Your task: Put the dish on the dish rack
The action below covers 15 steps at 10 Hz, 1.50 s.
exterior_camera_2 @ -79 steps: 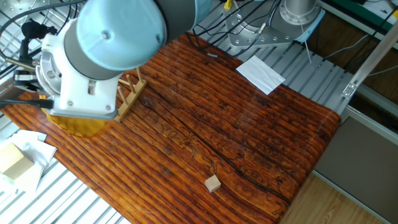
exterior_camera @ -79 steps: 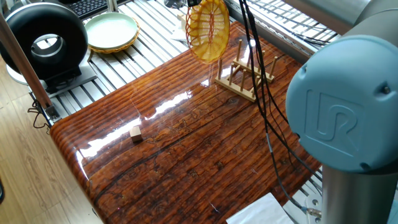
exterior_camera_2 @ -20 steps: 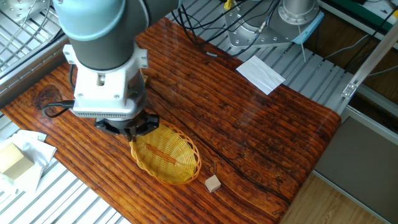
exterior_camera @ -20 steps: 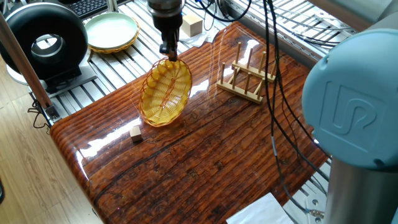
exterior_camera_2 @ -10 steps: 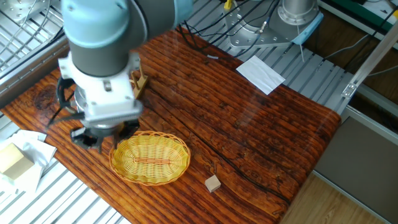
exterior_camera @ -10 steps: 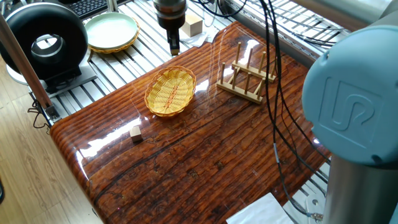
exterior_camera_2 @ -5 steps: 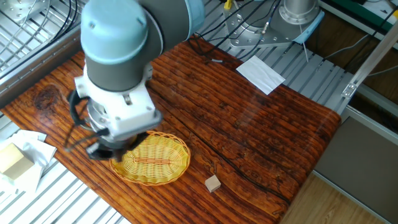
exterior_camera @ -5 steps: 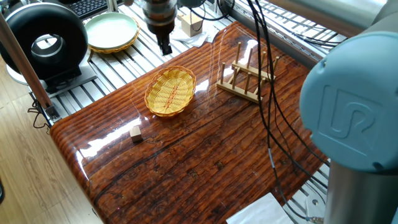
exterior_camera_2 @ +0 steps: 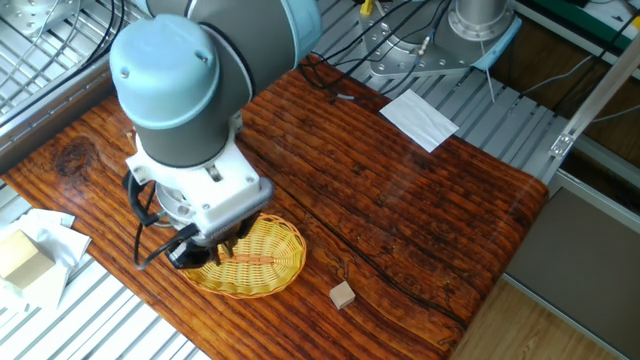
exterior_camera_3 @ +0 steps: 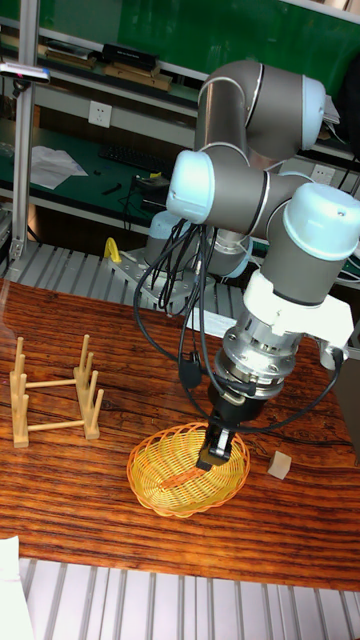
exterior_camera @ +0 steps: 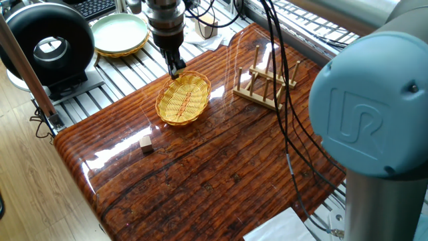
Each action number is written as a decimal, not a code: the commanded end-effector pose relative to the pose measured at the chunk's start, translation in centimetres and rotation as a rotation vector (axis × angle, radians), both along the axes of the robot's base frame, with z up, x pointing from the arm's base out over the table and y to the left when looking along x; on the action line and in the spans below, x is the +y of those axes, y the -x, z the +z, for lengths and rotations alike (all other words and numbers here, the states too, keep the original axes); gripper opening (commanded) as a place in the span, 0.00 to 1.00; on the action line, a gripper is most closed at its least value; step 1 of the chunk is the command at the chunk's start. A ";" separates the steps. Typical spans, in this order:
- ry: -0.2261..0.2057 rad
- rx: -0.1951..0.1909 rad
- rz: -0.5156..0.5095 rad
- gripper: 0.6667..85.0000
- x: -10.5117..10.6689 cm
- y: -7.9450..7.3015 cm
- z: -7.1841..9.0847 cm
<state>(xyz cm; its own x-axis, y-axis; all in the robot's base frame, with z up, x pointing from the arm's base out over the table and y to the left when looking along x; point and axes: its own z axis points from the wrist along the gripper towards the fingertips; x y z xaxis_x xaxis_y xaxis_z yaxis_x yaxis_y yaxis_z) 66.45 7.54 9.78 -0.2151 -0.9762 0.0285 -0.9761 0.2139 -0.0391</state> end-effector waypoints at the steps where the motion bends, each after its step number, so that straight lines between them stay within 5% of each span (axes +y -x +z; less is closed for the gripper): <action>1: -0.032 0.014 0.039 0.27 0.0 0.4 -0.5; 8: 0.009 0.101 0.226 0.28 -4.1 5.6 -1.9; 10: -0.023 0.096 0.315 0.35 -3.3 6.6 -3.2; 15: 0.021 0.065 0.514 0.51 -4.0 7.1 -5.0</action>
<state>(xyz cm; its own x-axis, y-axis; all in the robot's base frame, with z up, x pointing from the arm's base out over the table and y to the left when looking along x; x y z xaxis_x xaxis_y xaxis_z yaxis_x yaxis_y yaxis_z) 59.51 3.74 5.47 0.2139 -0.9760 0.0415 -0.9763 -0.2122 0.0426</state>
